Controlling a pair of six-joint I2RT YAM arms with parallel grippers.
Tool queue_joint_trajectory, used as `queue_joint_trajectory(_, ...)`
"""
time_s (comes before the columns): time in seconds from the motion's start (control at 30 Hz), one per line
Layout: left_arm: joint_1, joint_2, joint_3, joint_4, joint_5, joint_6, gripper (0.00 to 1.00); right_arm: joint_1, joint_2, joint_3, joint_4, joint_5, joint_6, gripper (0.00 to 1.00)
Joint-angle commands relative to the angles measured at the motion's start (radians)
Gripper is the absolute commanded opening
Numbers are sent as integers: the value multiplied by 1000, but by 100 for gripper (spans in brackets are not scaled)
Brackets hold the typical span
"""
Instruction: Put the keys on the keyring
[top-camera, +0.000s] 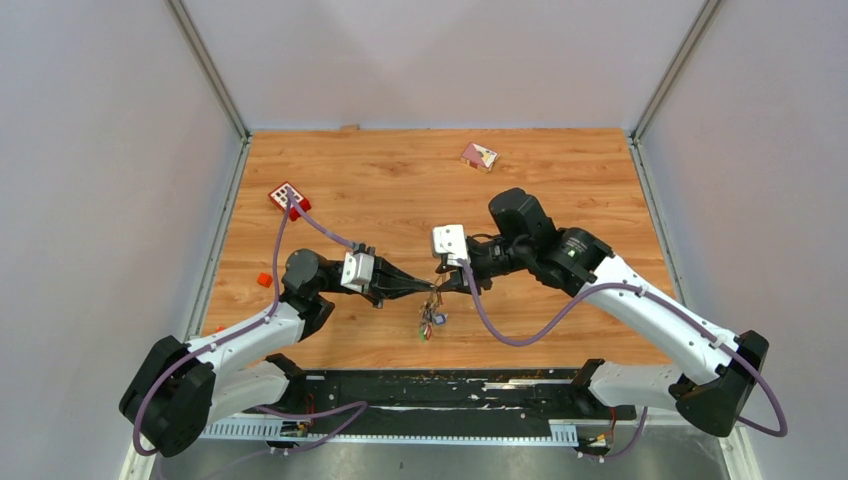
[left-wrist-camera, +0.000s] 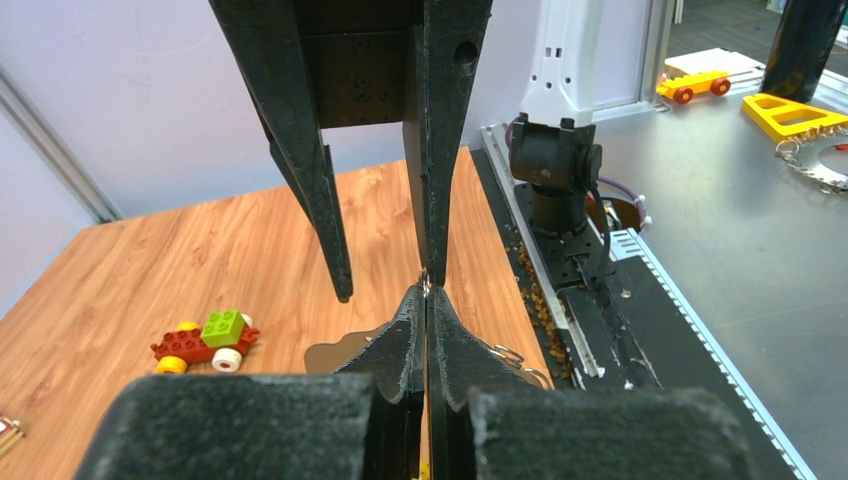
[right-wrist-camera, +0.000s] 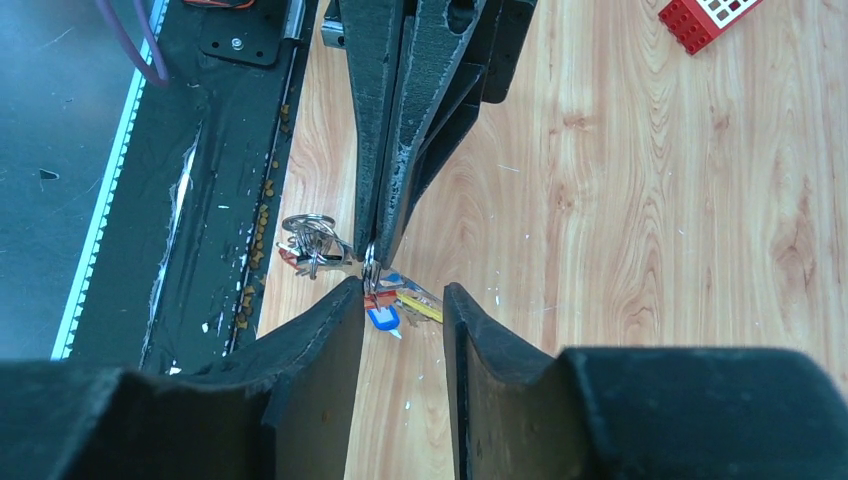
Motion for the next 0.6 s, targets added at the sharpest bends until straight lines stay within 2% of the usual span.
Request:
queue_joint_trajectory(0.0,3,-4,10,48,-6,-1,0,-1,8,27,12,-36,0,34)
queue_joint_trajectory(0.57,3,-10,6,53,-19,-3,0,-1,23,-7,18,-76,-3,21)
